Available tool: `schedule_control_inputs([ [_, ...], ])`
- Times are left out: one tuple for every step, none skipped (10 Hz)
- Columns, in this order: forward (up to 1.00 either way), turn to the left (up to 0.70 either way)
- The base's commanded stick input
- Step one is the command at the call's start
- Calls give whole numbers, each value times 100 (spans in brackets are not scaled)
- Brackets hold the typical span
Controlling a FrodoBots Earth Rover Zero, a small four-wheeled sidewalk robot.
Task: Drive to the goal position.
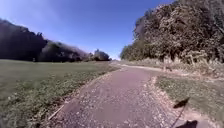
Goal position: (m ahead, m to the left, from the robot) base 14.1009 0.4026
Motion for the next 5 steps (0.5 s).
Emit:
schedule_control_inputs([
  [70,0],
  [70,0],
  [70,0],
  [70,0],
  [70,0],
])
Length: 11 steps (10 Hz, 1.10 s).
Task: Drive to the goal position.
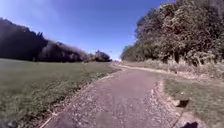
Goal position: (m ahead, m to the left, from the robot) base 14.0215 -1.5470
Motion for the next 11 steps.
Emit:
schedule_control_inputs([
  [70,-19],
  [70,-28],
  [70,-30],
  [70,-33],
  [70,-34],
  [70,-34],
  [70,-34],
  [70,-34],
  [70,-34],
  [70,-34],
  [70,-34],
])
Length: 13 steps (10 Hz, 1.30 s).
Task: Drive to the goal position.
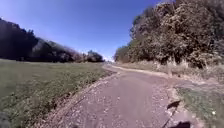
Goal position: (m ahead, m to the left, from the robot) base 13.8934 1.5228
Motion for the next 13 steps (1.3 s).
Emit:
schedule_control_inputs([
  [70,-34],
  [70,-34],
  [70,-34],
  [70,-34],
  [70,-34],
  [70,-34],
  [70,-34],
  [70,-34],
  [70,-34],
  [70,-34],
  [70,-34],
  [70,-32],
  [70,-16],
])
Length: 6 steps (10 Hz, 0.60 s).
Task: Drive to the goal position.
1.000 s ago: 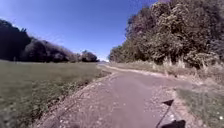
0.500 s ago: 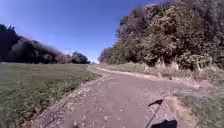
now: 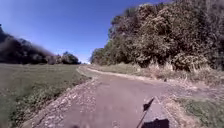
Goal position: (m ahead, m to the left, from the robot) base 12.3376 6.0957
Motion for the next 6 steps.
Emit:
schedule_control_inputs([
  [70,-6],
  [70,0],
  [70,0],
  [70,0],
  [70,0],
  [70,0],
])
